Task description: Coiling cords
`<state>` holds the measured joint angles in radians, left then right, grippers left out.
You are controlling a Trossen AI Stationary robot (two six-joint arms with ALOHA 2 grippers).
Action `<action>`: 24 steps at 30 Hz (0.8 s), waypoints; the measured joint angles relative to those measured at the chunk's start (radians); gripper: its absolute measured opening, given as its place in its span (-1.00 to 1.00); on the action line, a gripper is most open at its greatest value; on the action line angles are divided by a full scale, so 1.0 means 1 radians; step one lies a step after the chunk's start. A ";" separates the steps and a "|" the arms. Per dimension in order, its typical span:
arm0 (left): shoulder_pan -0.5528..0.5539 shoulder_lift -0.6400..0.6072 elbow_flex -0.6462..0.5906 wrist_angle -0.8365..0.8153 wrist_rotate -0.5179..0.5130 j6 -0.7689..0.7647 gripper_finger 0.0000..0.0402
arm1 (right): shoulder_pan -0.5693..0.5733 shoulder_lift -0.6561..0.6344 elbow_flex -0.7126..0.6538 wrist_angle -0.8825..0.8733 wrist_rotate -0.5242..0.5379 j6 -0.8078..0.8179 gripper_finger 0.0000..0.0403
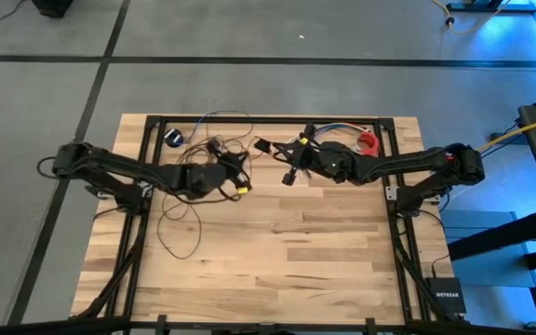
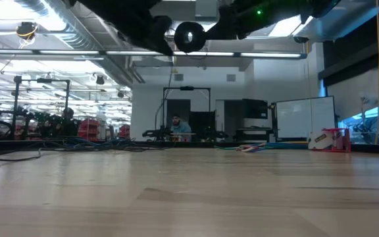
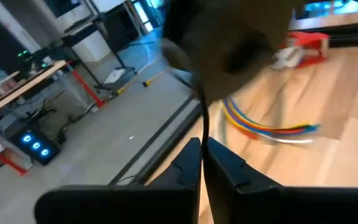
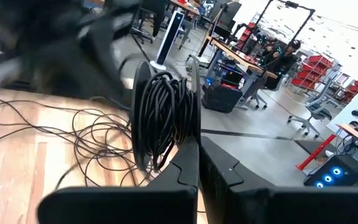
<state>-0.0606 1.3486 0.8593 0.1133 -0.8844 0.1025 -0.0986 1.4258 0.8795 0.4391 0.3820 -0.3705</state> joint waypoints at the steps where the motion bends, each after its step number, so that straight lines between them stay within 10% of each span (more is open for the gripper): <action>1: 0.004 -0.022 0.000 -0.009 -0.003 -0.001 -0.98 | 0.000 0.000 0.000 -0.002 0.000 -0.001 -0.97; 24: -0.039 -0.197 0.000 0.340 0.274 0.098 -0.97 | -0.043 0.049 0.000 0.014 -0.018 0.003 -0.97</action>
<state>-0.1000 1.1519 0.8593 0.4535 -0.6100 0.2004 -0.1411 1.4745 0.8799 0.4528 0.3640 -0.3674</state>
